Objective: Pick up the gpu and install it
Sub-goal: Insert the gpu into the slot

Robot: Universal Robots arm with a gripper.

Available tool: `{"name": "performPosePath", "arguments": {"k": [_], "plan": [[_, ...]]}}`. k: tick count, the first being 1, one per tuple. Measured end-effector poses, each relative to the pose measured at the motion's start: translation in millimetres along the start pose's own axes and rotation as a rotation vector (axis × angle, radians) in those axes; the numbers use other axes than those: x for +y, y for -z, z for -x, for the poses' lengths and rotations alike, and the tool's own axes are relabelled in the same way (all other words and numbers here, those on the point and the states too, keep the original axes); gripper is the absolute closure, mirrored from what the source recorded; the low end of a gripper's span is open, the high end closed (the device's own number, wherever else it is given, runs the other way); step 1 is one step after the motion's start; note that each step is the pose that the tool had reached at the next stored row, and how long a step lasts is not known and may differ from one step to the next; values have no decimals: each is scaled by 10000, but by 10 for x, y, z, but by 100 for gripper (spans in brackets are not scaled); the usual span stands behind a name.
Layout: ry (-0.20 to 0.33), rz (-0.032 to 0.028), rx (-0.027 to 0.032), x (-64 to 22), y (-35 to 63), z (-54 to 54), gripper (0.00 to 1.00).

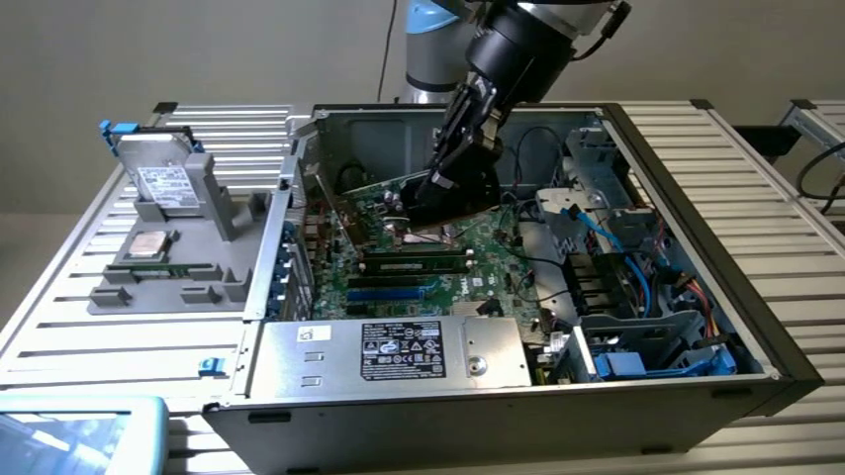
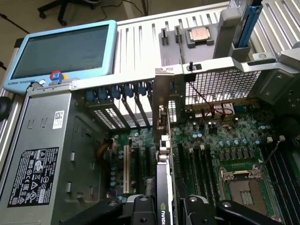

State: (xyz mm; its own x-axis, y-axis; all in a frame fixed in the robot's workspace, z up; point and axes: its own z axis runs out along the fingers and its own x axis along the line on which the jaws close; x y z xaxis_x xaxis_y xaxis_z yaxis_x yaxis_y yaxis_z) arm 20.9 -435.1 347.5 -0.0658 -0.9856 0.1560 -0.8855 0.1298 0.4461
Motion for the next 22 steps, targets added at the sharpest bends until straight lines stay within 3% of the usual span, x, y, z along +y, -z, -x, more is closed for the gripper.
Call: {"name": "performPosePath", "arguments": {"k": [4, 6, 13, 20, 22], "plan": [[398, 26, 160, -6, -22, 3, 72], [481, 120, 193, -9, -32, 5, 72], [525, 460, 230, -36, -89, 19, 72], [535, 559, 240, -56, -210, 52, 72], [543, 648, 248, -45, -240, 56, 72]]}}
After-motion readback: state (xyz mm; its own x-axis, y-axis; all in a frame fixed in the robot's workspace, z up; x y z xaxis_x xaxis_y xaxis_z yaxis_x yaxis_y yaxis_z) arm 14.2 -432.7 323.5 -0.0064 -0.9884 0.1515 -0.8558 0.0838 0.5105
